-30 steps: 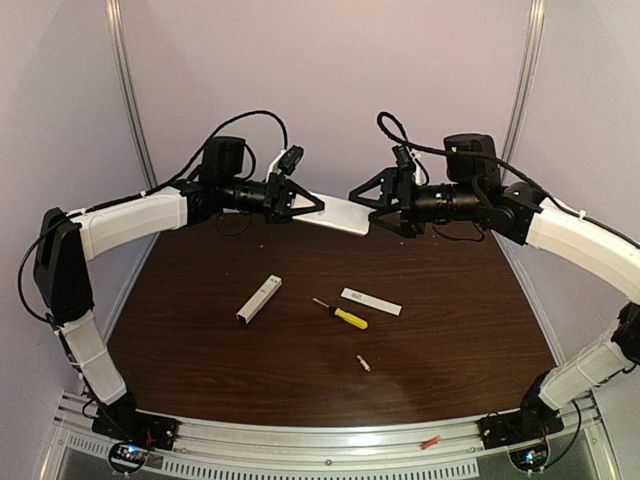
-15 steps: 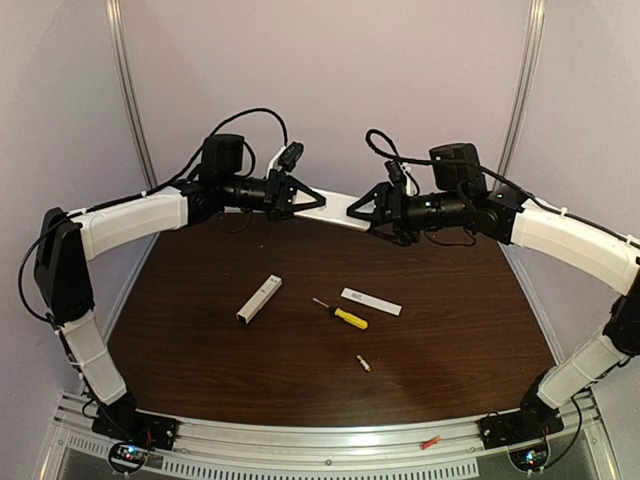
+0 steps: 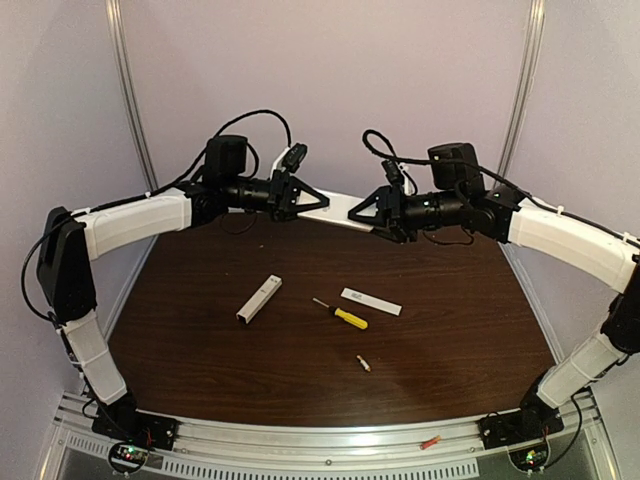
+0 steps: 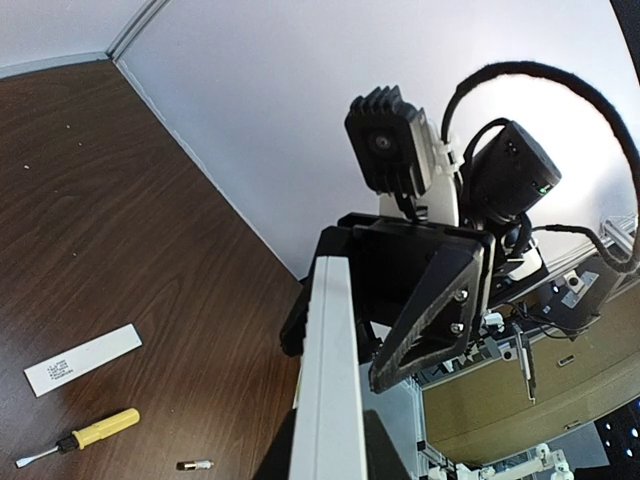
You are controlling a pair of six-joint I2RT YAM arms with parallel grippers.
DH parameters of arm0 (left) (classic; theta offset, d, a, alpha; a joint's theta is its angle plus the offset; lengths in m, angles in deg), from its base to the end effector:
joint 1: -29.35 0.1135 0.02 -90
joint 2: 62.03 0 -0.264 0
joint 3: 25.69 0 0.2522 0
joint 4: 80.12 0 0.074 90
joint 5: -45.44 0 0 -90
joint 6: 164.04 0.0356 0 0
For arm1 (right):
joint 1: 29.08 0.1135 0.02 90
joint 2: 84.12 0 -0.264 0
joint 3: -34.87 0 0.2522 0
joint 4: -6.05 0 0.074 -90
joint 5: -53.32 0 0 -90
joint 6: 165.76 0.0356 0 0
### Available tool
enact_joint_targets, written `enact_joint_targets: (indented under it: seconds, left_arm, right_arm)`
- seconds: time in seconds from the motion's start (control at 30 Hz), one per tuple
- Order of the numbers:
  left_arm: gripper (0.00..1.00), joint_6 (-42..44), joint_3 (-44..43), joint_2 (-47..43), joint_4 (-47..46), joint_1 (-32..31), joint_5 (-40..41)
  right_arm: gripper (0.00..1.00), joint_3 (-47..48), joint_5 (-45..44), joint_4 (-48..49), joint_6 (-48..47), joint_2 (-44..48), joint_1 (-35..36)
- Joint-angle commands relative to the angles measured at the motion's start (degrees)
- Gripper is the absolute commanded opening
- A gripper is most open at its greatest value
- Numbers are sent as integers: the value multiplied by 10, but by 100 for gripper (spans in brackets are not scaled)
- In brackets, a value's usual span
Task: Unload the batteries from the remote control
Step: Remove the battery cover from the remote control.
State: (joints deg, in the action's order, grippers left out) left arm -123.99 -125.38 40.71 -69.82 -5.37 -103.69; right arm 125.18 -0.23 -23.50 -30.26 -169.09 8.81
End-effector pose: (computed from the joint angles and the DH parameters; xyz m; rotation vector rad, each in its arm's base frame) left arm 0.3277 -0.2642 0.3363 0.6156 2.0735 -1.8783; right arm 0.2566 0.2265 0.3579 -0.3240 2.2434 1.4989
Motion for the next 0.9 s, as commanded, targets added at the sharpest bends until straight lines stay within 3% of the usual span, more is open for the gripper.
enact_joint_targets:
  seconds: [0.0,0.4,0.63,0.87]
  left_arm:
    - [0,-3,-19,4,-40,-7,0]
    - [0,-4,-18,1,-38,-11,-4]
    - [0,1,-16,-3,-35,-12,-7]
    - [0,2,-14,-4,-34,-12,-10]
  right_arm:
    - [48,16,10,5,-7,1,0]
    - [39,8,7,6,-4,13,0]
    - [55,-3,3,15,4,22,0]
    - [56,-5,1,16,7,20,0]
